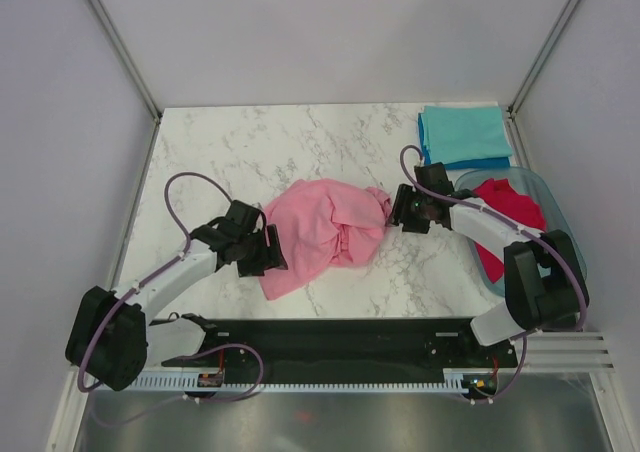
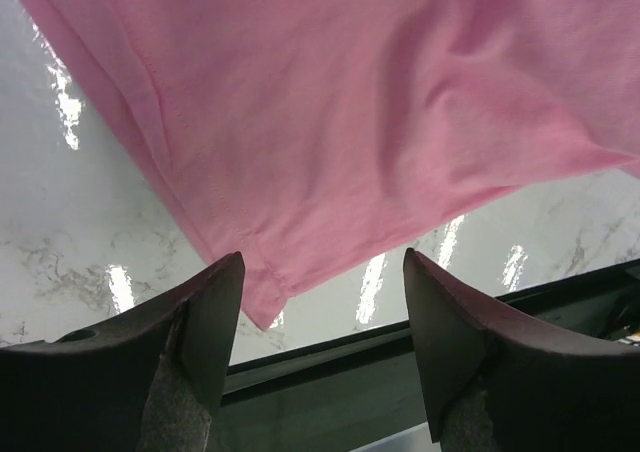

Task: Fold and stack the t-shirts
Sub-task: Flatten the tshirt out

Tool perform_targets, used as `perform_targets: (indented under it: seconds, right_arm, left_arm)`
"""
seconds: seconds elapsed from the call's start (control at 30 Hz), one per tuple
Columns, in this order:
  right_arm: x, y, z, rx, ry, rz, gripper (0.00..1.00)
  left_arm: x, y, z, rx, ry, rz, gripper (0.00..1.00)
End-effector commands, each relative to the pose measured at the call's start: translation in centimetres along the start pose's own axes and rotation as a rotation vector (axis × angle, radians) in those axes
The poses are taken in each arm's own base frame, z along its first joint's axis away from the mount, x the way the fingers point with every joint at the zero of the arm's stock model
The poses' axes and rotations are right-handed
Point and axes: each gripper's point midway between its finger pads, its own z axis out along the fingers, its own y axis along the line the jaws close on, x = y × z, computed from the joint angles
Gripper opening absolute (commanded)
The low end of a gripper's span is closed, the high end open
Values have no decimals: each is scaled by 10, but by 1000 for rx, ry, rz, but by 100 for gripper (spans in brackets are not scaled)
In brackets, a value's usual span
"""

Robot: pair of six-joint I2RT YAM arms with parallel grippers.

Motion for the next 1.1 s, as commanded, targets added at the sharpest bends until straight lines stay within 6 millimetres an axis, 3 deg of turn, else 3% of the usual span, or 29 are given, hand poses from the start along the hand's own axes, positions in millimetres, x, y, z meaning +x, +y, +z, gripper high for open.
perform_targets:
  seconds: [0.0, 0.27, 0.5, 0.63, 0.67, 0.7, 0.77, 0.8, 0.83, 0.87, 0.9, 0.93, 0.97, 1.0, 1.07]
  right_arm:
    - [-12, 5, 11, -30, -49, -5, 57]
    - [-5, 8, 21, -56, -41, 0, 56]
    - [-2, 9, 33, -58, -45, 18, 56]
    - [-12, 11, 41, -64, -80, 16, 54]
    - [-16, 12, 42, -60, -95, 9, 51]
    - [-27, 15, 43, -56, -118, -6, 40]
    - [-42, 11, 41, -8, -152, -22, 20]
    - [-69, 20, 32, -7, -202, -42, 2]
    - [-83, 21, 24, 12, -222, -47, 0]
    - [-87, 19, 10, 48, -202, -49, 0]
    - [-122, 34, -16, 48, -287, -74, 0]
    - [-135, 39, -35, 60, -325, -81, 0]
    - [-143, 39, -64, 99, -361, -82, 0]
    - [-166, 55, -96, 76, -434, -91, 0]
    - [-171, 58, -143, 90, -484, -115, 0]
  left_arm:
    - [-6, 4, 3, -14, -64, -109, 72]
    - [37, 30, 17, -52, 7, -191, 63]
    - [39, 27, 21, -35, -2, -180, 57]
    - [37, 15, 29, 26, 20, -170, 21]
    - [34, 11, 31, 35, 19, -159, 2]
    - [29, 11, 31, 31, 11, -138, 2]
    - [7, 0, 23, 27, -21, -102, 2]
    - [-9, 4, 18, -10, -63, -67, 2]
    - [-42, -14, 1, 5, -141, -39, 2]
    - [-52, -10, -11, -40, -154, -25, 2]
    - [-77, -3, -25, -105, -234, 0, 2]
    - [-114, -20, -56, -92, -342, 13, 2]
    - [-130, -23, -74, -113, -394, 23, 2]
    - [-158, -26, -111, -152, -506, 34, 2]
    - [-177, -27, -147, -187, -607, 36, 2]
